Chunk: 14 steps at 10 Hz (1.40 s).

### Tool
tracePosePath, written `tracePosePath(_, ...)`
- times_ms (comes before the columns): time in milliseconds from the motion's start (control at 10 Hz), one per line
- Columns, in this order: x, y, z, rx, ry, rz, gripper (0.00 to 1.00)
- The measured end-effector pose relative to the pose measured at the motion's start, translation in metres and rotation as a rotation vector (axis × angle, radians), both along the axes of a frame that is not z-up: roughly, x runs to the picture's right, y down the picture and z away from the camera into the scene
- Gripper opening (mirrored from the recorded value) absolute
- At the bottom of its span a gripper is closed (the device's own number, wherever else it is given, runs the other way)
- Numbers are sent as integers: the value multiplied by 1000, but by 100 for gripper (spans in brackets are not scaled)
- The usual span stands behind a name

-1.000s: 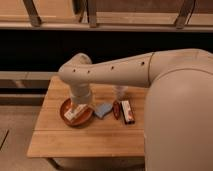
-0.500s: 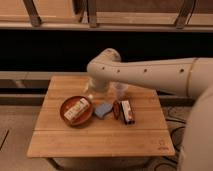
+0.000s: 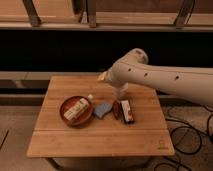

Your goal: Place the white sponge in the ceramic cup

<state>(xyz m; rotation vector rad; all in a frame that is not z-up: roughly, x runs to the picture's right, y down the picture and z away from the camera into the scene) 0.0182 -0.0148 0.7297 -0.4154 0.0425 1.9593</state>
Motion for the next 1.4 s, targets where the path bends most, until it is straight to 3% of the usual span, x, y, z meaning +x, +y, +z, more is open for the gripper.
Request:
tracePosePath(200,20,34,26,-101,25,85,65)
tracePosePath(300,29,44,34,-132,32,122,65)
tracePosePath(600,22,61,54,-193,8,156,65)
tracePosePath(1100,-4,79,93,-272,-57,150,65)
tracePosePath(1400,-3,80,94,-275,-58,152,65)
